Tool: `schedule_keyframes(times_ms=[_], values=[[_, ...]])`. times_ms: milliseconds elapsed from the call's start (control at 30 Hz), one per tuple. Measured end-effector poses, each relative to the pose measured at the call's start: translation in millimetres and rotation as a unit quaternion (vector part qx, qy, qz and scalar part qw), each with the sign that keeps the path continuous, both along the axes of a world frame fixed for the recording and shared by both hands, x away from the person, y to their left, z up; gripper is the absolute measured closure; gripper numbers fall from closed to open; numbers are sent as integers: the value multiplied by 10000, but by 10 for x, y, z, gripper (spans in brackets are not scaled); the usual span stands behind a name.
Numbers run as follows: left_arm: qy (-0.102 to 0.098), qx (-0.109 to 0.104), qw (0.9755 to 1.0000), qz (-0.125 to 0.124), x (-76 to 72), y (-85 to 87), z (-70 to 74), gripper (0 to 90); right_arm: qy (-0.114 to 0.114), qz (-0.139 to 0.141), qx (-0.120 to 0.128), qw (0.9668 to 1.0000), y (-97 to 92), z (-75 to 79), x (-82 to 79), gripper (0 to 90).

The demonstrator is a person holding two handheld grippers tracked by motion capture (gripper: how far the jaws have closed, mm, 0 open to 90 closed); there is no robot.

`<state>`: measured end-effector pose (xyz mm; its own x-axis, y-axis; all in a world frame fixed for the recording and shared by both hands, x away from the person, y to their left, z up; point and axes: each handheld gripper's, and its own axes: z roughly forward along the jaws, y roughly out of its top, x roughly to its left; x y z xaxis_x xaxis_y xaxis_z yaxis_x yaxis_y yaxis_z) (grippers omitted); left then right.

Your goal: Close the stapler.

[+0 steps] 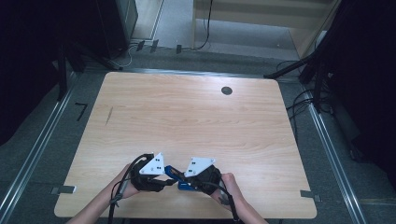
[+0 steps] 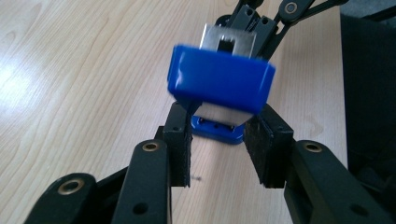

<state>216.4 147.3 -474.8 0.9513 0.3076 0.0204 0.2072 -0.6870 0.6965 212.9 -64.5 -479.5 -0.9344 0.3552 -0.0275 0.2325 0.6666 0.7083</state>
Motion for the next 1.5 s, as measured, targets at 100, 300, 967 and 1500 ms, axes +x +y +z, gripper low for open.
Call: schedule_keyframes(times_ms=[100, 300, 967, 1500], values=[[35, -89, 10000, -11, 5, -28, -17, 642, -7, -6, 19, 10000, -25, 4, 4, 900], [10, -125, 9999, -27, 6, -73, -35, 646, -5, -50, 46, 10000, -63, 7, 5, 900], [-92, -264, 9996, -86, 8, -244, -120, 653, 88, -243, 27, 9997, -192, -13, 13, 880], [-97, -203, 9997, -33, 11, -368, -166, 649, 173, -506, 127, 9985, -411, 88, 16, 833]])
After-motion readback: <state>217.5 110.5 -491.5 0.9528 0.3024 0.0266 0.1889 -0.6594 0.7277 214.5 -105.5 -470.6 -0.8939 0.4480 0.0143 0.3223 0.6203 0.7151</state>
